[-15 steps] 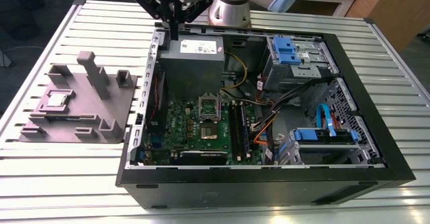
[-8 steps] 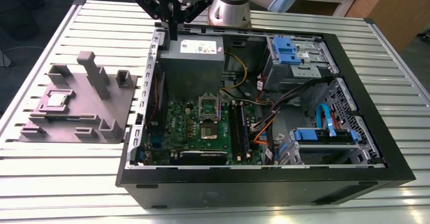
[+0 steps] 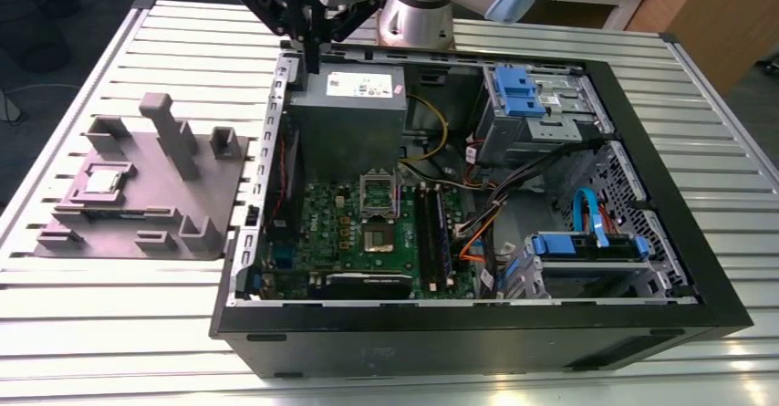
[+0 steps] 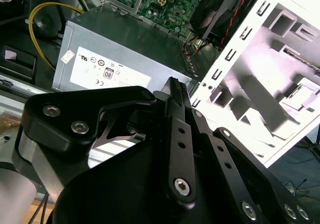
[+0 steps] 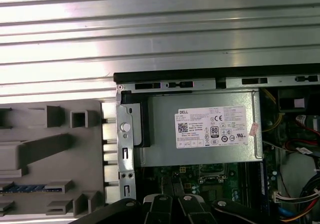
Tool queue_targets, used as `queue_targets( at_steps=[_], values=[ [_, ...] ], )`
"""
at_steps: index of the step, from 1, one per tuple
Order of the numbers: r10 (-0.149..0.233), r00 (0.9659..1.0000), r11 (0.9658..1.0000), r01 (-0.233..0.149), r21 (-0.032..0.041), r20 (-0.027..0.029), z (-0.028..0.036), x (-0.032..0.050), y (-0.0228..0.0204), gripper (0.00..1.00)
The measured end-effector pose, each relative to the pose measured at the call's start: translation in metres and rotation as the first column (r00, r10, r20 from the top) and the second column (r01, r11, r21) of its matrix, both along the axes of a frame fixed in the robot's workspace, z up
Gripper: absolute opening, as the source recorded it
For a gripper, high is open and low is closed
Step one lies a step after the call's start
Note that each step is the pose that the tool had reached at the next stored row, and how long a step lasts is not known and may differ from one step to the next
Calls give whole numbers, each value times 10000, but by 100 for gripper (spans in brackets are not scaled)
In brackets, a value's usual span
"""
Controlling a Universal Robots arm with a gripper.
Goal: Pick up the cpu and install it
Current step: 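Reach for the cpu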
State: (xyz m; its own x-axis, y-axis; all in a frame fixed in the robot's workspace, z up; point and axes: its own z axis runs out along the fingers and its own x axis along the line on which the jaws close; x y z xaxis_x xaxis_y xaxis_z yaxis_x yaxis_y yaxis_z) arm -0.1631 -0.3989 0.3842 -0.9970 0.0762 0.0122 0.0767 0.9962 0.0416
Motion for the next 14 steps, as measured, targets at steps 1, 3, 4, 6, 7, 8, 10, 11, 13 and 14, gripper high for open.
queue_targets(
  at_steps=[1, 3, 4, 6, 7, 8, 10, 11, 13, 14],
  values=[
    [0, 10000, 10000, 0, 0, -1, 0, -3, 0, 10],
    [0, 10000, 10000, 0, 0, -4, -1, -8, 0, 10],
    [0, 10000, 10000, 0, 0, -5, -2, -11, 0, 10],
    [0, 10000, 10000, 0, 0, -8, -2, -16, 0, 10],
    [0, 10000, 10000, 0, 0, -9, -3, -18, 0, 10],
    [1, 10000, 10000, -1, 0, -11, -3, -19, 0, 10],
    [0, 10000, 10000, 0, 0, -15, -4, -23, 0, 10],
    [0, 10000, 10000, 0, 0, -28, -6, -32, 0, 10],
    [0, 10000, 10000, 0, 1, -40, -9, -43, 0, 10],
    [0, 10000, 10000, 0, 0, -42, -9, -44, 0, 10]
  ],
)
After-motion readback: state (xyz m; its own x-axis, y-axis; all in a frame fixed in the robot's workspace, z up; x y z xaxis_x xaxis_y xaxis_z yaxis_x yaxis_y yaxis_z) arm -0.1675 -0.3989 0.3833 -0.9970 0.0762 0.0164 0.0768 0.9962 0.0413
